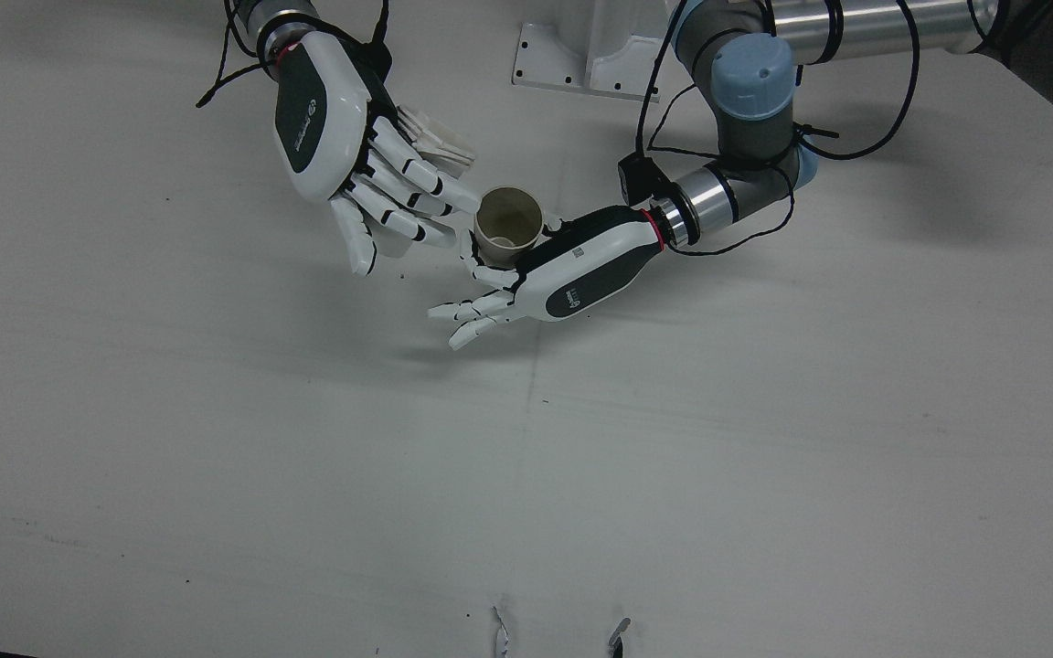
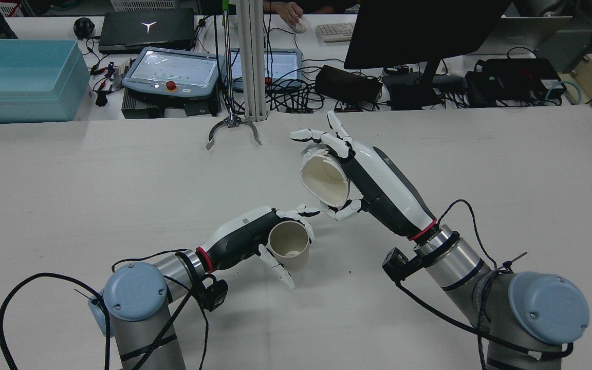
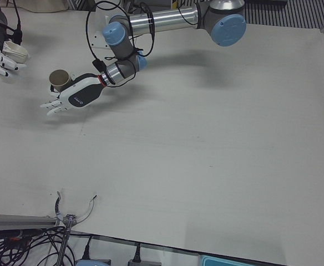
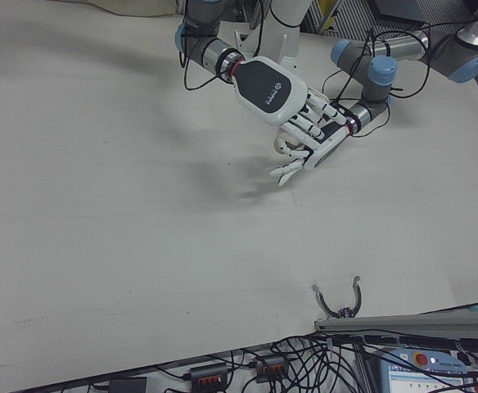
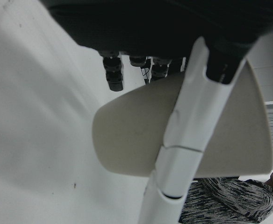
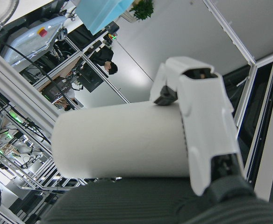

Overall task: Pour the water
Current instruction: 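Tilt the white cup over the beige cup with the right hand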

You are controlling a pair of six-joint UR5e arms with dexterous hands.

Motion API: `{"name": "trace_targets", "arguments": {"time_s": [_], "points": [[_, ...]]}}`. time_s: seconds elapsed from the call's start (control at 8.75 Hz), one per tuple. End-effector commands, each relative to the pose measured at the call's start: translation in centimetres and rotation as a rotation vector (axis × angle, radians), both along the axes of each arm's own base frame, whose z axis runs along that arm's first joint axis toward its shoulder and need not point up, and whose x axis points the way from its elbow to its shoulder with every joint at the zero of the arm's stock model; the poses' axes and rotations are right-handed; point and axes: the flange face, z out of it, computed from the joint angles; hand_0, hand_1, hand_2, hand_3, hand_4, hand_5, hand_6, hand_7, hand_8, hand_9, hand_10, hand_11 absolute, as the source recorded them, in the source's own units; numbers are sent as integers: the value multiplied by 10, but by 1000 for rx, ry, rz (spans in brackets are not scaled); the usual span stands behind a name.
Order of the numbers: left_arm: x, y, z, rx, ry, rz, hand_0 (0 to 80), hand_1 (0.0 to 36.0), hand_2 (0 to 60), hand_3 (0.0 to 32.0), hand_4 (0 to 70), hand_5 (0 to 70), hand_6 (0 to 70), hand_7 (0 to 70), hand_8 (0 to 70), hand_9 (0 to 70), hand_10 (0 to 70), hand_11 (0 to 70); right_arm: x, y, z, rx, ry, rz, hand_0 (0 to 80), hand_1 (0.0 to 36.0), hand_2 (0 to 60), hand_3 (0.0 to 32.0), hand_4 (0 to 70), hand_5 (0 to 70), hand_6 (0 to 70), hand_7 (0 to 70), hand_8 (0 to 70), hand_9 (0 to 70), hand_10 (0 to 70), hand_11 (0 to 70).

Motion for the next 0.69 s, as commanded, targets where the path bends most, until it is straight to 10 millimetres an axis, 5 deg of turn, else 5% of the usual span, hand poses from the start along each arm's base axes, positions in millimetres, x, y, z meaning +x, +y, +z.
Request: {"name": "trace_targets", "arguments": {"time_s": [0.0,0.34,0.57], "points": [[1,0,-1,1,1,1,800,360,0,0,541,700,115,115,23,9,91,173,-9,11,-6,47,266,94,800,360,600,0,46,213,442,407,242,289,0,0],[1,0,0,1,-1,1,800,360,0,0,544,700,117,117,23,9,92,175,-26,19,-1,63,365,125,800,360,600,0,99,181,408,490,191,256,0,0],[-1,0,-2,3,3,0,800,360,0,0,545,700,116,115,23,9,91,174,-24,21,-8,64,359,125,800,360,600,0,115,181,412,485,188,251,0,0]]}}
